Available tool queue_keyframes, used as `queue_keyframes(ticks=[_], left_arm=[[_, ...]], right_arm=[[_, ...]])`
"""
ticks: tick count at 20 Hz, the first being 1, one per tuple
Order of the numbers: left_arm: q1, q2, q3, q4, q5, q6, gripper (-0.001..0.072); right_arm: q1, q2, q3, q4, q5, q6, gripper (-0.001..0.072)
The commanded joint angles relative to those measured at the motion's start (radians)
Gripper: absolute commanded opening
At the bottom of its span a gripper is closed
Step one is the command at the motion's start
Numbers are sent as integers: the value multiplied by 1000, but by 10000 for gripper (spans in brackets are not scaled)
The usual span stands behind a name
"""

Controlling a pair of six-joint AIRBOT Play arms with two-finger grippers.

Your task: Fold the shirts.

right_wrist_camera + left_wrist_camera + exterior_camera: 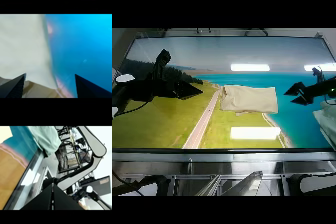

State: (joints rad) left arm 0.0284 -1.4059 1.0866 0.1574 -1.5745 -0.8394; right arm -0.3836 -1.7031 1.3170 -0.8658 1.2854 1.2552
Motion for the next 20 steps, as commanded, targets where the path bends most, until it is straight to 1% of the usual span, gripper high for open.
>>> queue_keyframes(ticks=[1,3,4,7,8,9,10,11,13,15,17,19,20], left_arm=[[0,1,6,-2,-1,-16,18],[0,1,6,-2,-2,-19,18],[0,1,6,-2,-2,-22,18],[0,1,6,-2,-5,-26,18],[-1,1,6,-2,-6,-26,18],[-2,1,6,-2,-10,-27,18],[-3,1,6,-2,-18,-34,18],[-6,1,6,-2,-24,-36,18],[-16,1,6,-1,-31,-36,18],[-36,1,6,-1,-30,-35,18],[-57,1,6,-1,-30,-35,18],[-78,1,6,-1,-31,-35,19],[-87,1,6,-1,-32,-35,18]], right_arm=[[39,-92,-27,130,-30,-84,705],[87,-139,-27,243,-40,-119,705],[112,-156,-27,280,-53,-119,704],[189,-195,-26,345,-99,-119,695],[209,-201,-26,357,-109,-119,649],[228,-202,-24,370,-110,-120,435],[238,-200,-22,394,-105,-142,145],[243,-194,-22,441,-90,-170,20],[235,-152,-19,518,-67,-183,14],[207,-68,16,546,-55,-161,14],[152,32,95,544,-85,-88,14],[68,118,188,538,-184,19,14],[14,155,239,515,-238,92,14]])
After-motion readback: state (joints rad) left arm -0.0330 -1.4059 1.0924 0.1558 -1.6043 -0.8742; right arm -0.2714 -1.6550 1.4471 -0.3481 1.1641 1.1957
